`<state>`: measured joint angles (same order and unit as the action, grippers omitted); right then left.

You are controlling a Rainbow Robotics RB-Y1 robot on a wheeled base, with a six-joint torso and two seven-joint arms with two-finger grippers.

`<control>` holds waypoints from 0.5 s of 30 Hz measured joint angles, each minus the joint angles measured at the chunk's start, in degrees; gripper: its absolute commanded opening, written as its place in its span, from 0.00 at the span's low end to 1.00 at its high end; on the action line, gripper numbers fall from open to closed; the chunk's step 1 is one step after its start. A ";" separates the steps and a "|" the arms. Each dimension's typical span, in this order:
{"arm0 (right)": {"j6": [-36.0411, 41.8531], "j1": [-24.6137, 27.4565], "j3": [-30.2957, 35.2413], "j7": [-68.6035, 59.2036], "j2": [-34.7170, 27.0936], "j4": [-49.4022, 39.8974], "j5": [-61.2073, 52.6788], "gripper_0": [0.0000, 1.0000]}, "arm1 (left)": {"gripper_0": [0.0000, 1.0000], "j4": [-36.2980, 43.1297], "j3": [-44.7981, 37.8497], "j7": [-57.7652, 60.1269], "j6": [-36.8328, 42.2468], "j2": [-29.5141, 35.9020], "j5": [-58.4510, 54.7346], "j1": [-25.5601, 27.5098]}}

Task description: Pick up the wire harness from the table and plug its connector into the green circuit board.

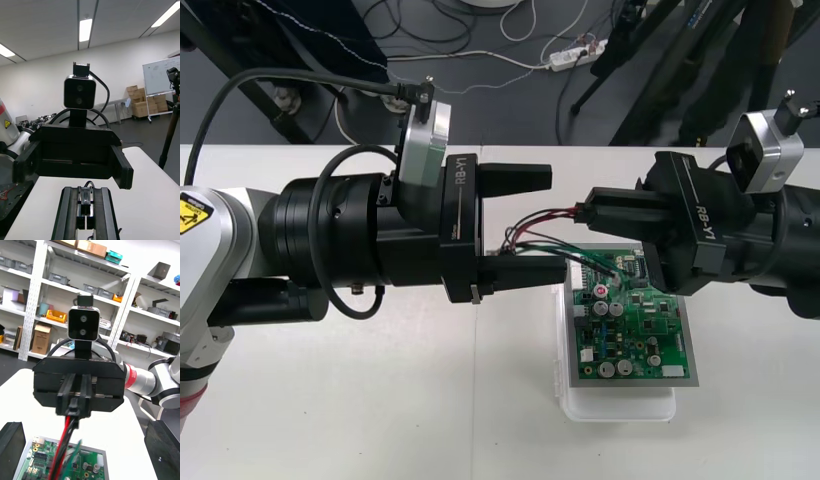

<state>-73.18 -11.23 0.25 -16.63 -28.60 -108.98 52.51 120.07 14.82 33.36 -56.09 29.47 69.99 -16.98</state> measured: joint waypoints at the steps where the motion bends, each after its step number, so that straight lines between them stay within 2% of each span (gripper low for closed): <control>1: 0.21 0.00 0.00 0.00 0.28 -0.05 0.31 0.00 | 0.94 0.00 0.15 -0.31 0.08 0.00 0.03 -0.12; 7: 1.26 0.02 0.00 0.00 1.38 -0.06 0.72 0.00 | 0.93 0.00 0.54 -1.43 0.52 0.00 1.31 -0.41; 10: 1.27 0.03 0.00 0.00 1.47 -0.06 0.73 0.00 | 0.89 0.00 0.62 -1.54 0.57 0.00 1.87 -0.54; 11: 1.27 0.03 0.00 0.00 1.48 -0.06 0.73 0.00 | 0.84 0.00 0.63 -1.54 0.61 0.00 1.90 -0.55; 15: 1.27 0.04 0.00 0.00 1.48 -0.07 0.56 0.00 | 0.80 0.00 0.67 -1.54 0.75 0.00 1.92 -0.55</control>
<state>-71.91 -11.19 0.25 -16.63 -27.12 -109.04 53.06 120.07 15.50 31.82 -55.34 29.47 71.91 -17.53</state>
